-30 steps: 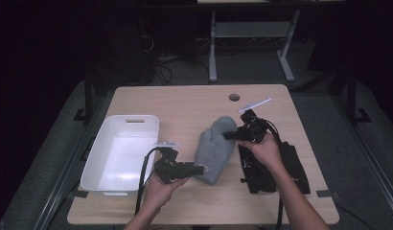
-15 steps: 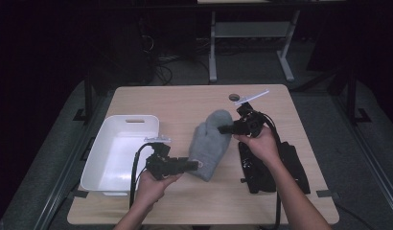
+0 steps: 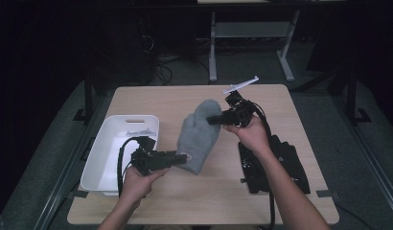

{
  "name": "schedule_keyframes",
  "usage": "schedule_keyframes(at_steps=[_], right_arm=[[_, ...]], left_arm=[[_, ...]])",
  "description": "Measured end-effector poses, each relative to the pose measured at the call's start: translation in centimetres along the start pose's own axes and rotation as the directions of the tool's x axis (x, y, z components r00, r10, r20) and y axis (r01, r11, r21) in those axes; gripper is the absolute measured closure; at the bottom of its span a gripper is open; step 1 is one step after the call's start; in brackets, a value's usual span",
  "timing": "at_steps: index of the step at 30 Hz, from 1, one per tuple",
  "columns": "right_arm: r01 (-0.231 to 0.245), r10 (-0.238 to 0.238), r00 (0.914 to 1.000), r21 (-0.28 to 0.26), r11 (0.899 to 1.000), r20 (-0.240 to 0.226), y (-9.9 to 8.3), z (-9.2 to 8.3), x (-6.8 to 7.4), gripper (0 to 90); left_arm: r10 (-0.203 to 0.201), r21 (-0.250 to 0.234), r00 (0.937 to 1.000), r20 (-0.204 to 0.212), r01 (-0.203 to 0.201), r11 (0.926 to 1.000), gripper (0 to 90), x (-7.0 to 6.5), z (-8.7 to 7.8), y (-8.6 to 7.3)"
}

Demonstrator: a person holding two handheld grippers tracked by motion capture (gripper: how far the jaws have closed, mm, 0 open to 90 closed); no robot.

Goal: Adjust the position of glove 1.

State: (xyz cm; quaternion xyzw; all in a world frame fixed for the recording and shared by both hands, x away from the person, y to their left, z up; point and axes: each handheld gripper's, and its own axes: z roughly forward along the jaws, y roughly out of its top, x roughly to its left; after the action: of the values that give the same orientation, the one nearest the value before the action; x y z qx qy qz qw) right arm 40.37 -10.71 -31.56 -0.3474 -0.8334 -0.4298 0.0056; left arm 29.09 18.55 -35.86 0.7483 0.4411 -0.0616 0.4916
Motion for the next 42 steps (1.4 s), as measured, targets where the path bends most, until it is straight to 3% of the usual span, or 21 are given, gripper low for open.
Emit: schedule_keyframes(at_steps=[19,42], right_arm=[[0.051,-0.051,0.9977,-0.006,0.999,-0.046,4.6,2.6,3.3,75.6],[0.077,-0.076,0.9925,0.012,0.997,-0.096,7.5,7.0,6.1,75.2]], left_arm=[[-0.021,-0.072,0.9993,-0.032,0.019,0.9972,53.6,1.3,-5.1,0.1],[-0.064,-0.117,0.9952,-0.075,0.055,0.9916,53.1,3.6,-9.6,-1.3]])
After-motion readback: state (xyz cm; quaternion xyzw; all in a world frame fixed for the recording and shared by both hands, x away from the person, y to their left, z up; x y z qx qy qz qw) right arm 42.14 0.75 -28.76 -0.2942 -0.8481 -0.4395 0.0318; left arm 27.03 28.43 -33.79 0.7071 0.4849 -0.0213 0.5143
